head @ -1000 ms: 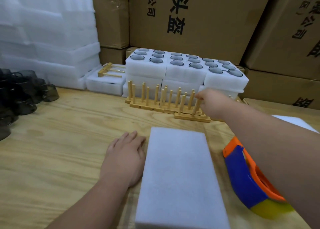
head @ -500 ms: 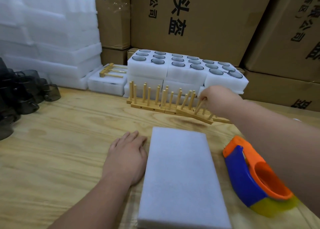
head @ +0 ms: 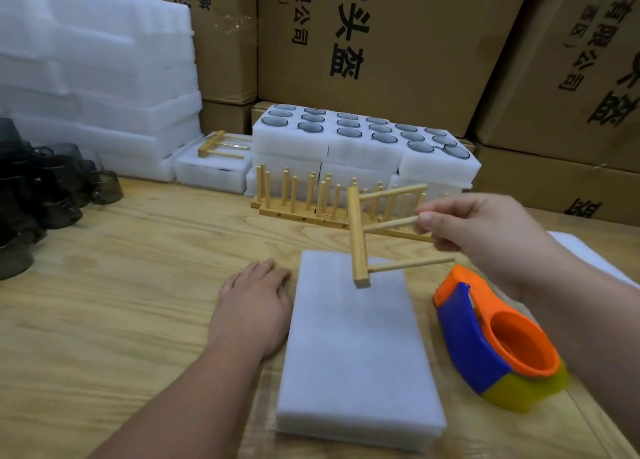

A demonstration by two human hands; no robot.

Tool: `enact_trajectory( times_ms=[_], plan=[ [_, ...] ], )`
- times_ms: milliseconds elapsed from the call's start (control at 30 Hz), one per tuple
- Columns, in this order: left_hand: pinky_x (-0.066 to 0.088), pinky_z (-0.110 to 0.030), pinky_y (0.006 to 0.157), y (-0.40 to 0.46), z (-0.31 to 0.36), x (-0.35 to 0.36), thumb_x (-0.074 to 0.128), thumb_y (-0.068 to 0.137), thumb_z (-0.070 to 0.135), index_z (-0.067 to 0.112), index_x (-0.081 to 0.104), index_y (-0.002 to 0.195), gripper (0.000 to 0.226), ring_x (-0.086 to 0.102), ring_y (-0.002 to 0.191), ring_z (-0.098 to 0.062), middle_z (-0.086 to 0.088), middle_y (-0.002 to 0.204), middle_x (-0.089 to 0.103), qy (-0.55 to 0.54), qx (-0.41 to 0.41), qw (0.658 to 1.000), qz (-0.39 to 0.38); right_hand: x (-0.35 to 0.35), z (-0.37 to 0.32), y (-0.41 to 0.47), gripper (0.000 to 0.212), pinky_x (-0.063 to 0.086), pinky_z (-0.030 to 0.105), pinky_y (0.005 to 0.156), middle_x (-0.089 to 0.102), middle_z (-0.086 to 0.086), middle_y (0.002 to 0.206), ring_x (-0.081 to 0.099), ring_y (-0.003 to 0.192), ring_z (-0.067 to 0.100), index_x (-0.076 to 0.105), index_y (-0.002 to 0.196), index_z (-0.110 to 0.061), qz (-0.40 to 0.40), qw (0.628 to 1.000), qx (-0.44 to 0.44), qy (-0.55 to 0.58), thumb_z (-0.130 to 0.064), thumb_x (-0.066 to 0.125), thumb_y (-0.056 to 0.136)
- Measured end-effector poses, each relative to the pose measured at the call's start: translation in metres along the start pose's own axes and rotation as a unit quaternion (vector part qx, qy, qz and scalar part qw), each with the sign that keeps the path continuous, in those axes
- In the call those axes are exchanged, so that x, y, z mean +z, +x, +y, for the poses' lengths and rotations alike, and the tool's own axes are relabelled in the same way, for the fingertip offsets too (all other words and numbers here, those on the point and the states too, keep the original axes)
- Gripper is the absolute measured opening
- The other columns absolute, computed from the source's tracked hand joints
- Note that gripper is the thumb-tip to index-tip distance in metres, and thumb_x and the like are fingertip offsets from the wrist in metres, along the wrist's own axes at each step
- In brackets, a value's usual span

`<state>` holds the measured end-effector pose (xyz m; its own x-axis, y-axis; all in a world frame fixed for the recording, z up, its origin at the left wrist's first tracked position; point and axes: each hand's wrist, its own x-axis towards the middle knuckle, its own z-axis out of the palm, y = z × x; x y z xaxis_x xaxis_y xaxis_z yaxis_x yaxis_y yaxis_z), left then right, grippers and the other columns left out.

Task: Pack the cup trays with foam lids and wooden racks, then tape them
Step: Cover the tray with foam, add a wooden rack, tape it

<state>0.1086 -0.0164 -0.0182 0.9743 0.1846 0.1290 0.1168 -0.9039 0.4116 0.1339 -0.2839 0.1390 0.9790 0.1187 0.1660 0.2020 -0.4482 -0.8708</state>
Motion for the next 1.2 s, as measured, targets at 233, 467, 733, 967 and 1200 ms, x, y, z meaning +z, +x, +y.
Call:
enact_trajectory(
  times_ms=[233, 467, 733, 967, 1200],
  plan=[
    [0.012, -0.037, 0.124, -0.001, -0.001, 0.000, 0.030, 0.104, 0.032, 0.038, 0.048, 0.147, 0.047, 0.018, 0.154, -0.011, 0.011, 0.165, 0.031, -0.004, 0.000, 1.000, 0.002, 0.031, 0.025, -0.048, 0.013, 0.050, 0.020, 0.066, 0.079, 0.004, 0.087, 0.060, 0.065, 0.005, 0.082, 0.089, -0.025, -0.009, 0.990, 0.066, 0.124, -0.016, 0.073, 0.091],
    [0.012, -0.036, 0.124, 0.001, -0.003, 0.002, 0.030, 0.104, 0.032, 0.039, 0.050, 0.146, 0.047, 0.020, 0.153, -0.011, 0.011, 0.164, 0.033, 0.000, 0.001, 1.000, 0.007, 0.045, 0.047, -0.062, 0.008, 0.047, 0.019, 0.071, 0.079, -0.003, 0.085, 0.061, 0.069, -0.004, 0.080, 0.089, -0.022, 0.004, 0.990, 0.081, 0.113, -0.017, 0.073, 0.091],
    [0.013, -0.037, 0.125, 0.001, -0.002, 0.001, 0.029, 0.104, 0.032, 0.039, 0.050, 0.146, 0.047, 0.019, 0.154, -0.011, 0.011, 0.164, 0.032, -0.004, 0.003, 1.000, 0.007, 0.053, 0.067, -0.066, 0.021, 0.050, 0.026, 0.082, 0.077, -0.011, 0.090, 0.068, 0.085, -0.001, 0.077, 0.091, -0.047, -0.007, 0.996, 0.073, 0.056, -0.026, 0.074, 0.092],
    [0.011, -0.035, 0.124, 0.000, -0.002, 0.001, 0.030, 0.104, 0.031, 0.038, 0.049, 0.147, 0.047, 0.020, 0.153, -0.011, 0.010, 0.164, 0.032, -0.007, 0.008, 1.000, 0.012, 0.051, 0.080, -0.069, 0.014, 0.051, 0.015, 0.059, 0.072, -0.008, 0.081, 0.066, 0.072, 0.003, 0.076, 0.092, -0.046, -0.017, 0.998, 0.051, 0.030, -0.032, 0.073, 0.092],
    [0.012, -0.035, 0.123, 0.000, -0.002, 0.001, 0.030, 0.105, 0.031, 0.039, 0.049, 0.147, 0.047, 0.020, 0.153, -0.011, 0.010, 0.164, 0.033, -0.002, 0.009, 1.000, 0.014, 0.070, 0.102, -0.078, 0.021, 0.059, 0.031, 0.077, 0.074, -0.010, 0.114, 0.073, 0.102, 0.013, 0.071, 0.114, -0.041, 0.065, 0.980, 0.066, 0.175, -0.038, 0.052, 0.104]
  ],
)
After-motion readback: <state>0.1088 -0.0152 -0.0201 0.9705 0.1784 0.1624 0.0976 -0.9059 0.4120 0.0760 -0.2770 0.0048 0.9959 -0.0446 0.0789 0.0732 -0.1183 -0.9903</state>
